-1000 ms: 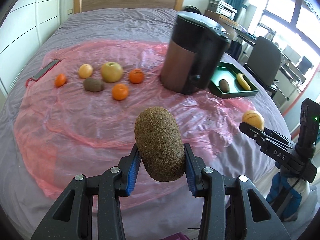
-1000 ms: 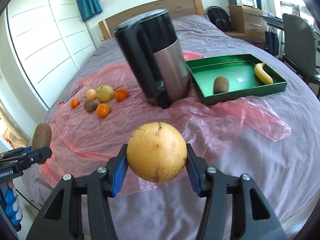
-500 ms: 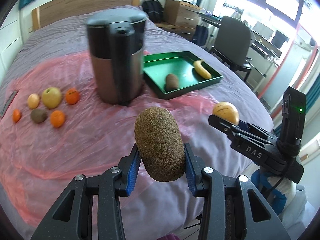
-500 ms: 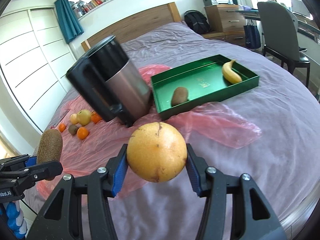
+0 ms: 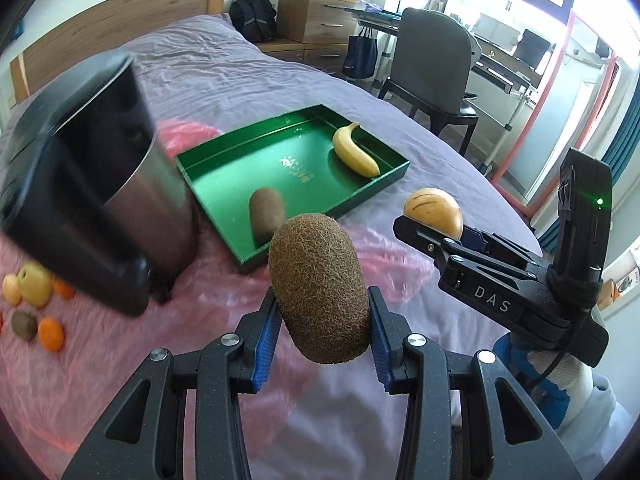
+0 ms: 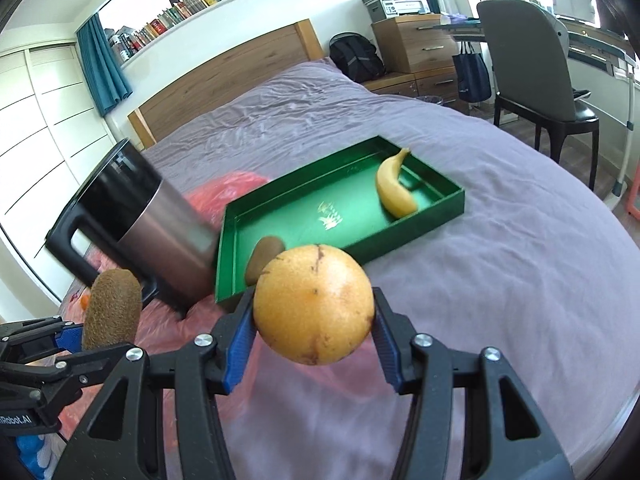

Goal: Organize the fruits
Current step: 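Carry the kiwi and yellow round fruit over the green tray with both tools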

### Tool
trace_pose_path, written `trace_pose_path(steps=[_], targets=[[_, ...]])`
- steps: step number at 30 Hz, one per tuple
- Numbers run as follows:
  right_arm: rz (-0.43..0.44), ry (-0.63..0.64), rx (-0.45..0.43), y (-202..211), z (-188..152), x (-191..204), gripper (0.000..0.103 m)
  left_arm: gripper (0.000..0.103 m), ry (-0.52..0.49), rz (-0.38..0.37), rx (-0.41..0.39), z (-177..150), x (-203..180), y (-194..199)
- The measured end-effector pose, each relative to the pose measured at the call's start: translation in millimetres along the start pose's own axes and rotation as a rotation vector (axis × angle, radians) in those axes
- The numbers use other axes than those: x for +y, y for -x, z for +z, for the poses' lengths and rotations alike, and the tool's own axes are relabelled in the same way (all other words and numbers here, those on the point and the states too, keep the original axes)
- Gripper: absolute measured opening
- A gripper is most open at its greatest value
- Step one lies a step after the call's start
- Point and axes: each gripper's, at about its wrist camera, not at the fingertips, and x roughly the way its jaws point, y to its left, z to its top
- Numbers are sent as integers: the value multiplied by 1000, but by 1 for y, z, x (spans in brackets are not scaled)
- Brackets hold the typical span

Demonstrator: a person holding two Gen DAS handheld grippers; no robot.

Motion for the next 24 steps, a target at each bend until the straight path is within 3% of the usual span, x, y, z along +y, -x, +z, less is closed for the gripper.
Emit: trace_pose_path(steps=[4,13,24], targets=[[-10,14,-10,-21,22,-9,87,36,-2,5,-6,26,-1,-27],[-10,83,-2,-81,71,-12,87,36,28,110,-2,73,20,-95],[-49,156,96,-178,148,-12,87,36,98,204,39,104,53,-159]])
